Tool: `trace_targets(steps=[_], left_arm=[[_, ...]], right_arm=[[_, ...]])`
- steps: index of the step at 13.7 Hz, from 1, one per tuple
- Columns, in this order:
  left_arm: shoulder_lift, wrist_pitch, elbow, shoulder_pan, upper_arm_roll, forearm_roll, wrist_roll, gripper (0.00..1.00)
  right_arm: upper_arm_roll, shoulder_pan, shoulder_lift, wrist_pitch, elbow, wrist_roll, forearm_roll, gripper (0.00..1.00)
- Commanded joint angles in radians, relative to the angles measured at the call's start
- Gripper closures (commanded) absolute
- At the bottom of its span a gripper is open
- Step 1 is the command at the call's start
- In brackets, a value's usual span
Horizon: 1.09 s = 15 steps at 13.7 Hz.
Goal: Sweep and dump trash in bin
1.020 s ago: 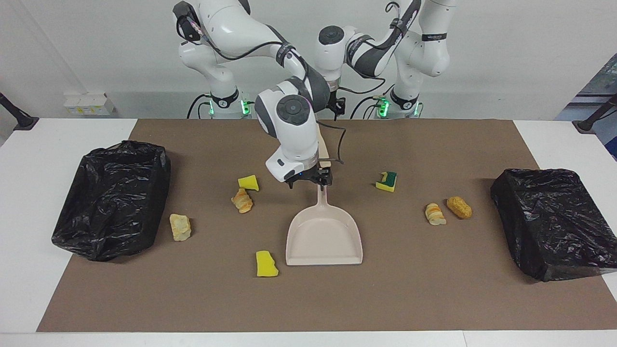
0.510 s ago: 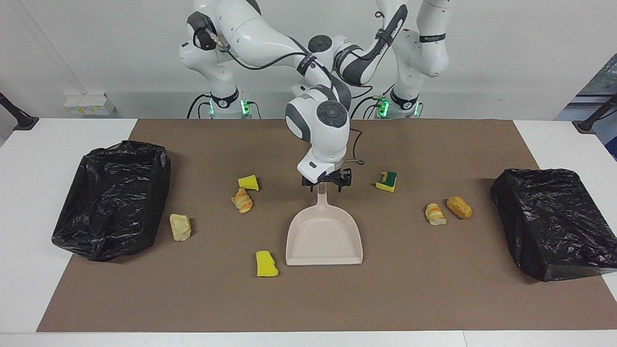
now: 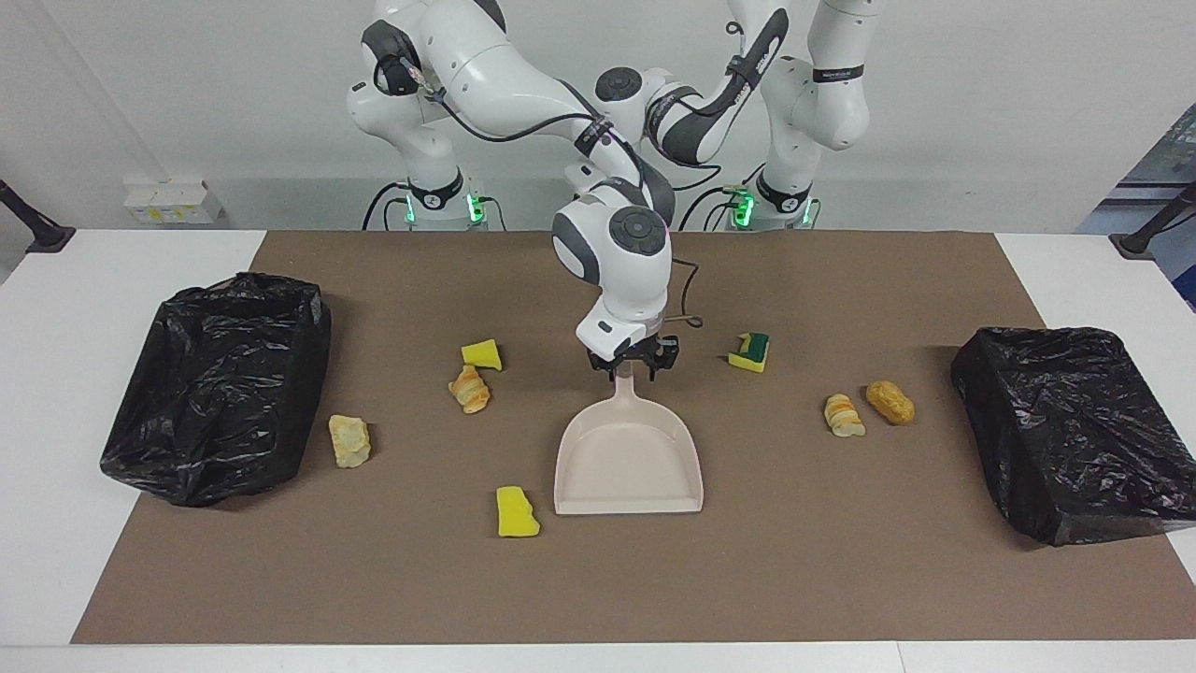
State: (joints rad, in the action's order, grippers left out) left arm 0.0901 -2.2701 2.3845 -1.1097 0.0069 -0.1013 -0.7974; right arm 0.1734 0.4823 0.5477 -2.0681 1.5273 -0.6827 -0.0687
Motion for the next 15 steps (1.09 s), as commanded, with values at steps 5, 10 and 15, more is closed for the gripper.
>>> trace_targets(steps=[5,10,15], left_arm=[[0.01,0.01,0.021,-0.039,0.019,-0.009,-0.031,0.89],[0.04,0.212,-0.057,0.025,0.031,-0.003,0.044,1.0],[0.175,0.421,-0.134,0.264,0.039,0.054,0.114,1.0]], right_arm=[[0.005,-0.013,-0.063,0.031,0.037,0.054,-0.026,0.82],[0.005,-0.12,-0.156,0.112,0.04,0.317,-0.023,1.0],[0.005,-0.254,-0.218,0.213,0.048,0.797,-0.023,1.0]])
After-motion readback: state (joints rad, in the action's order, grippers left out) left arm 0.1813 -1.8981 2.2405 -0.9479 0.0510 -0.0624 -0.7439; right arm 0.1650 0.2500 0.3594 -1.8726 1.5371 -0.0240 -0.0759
